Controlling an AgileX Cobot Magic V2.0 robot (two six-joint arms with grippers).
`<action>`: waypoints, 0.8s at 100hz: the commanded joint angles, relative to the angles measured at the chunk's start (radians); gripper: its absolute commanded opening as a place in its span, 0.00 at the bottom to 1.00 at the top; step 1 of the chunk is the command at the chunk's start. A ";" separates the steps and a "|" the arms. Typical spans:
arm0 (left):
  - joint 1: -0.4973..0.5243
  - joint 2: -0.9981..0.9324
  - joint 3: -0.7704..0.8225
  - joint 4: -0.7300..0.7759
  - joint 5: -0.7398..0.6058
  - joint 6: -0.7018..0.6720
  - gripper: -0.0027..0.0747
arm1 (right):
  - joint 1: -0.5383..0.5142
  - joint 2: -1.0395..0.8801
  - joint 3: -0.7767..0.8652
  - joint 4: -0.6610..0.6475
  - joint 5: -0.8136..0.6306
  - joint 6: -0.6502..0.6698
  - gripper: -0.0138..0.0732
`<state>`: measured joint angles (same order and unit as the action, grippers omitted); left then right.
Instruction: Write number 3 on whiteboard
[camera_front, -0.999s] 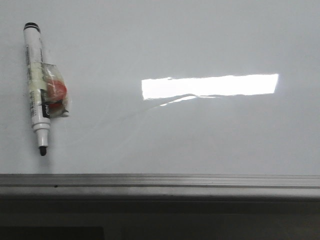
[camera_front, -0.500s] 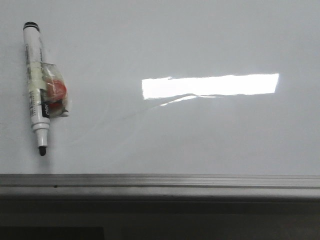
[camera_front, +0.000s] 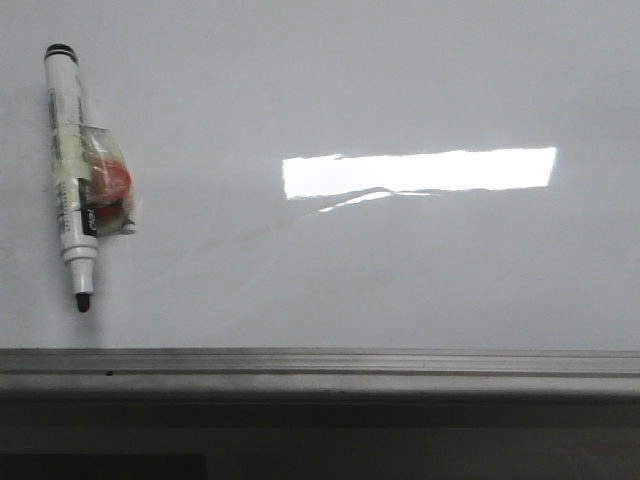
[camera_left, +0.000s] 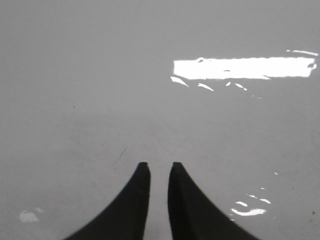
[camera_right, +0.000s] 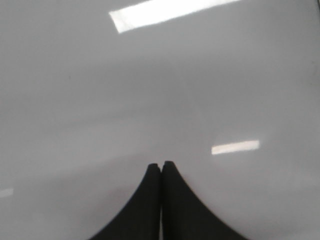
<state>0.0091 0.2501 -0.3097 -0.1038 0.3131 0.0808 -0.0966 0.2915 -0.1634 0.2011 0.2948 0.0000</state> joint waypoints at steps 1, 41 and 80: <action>-0.007 0.043 -0.032 0.000 -0.110 0.004 0.41 | 0.000 0.021 -0.038 0.006 -0.058 0.000 0.08; -0.116 0.224 -0.032 -0.043 -0.313 0.037 0.59 | 0.000 0.021 -0.038 0.006 -0.075 0.000 0.08; -0.691 0.373 -0.032 -0.159 -0.426 0.027 0.59 | 0.000 0.021 -0.038 0.006 -0.098 0.000 0.08</action>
<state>-0.5873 0.6009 -0.3097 -0.1720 -0.0240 0.1149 -0.0966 0.2936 -0.1634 0.2018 0.2870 0.0000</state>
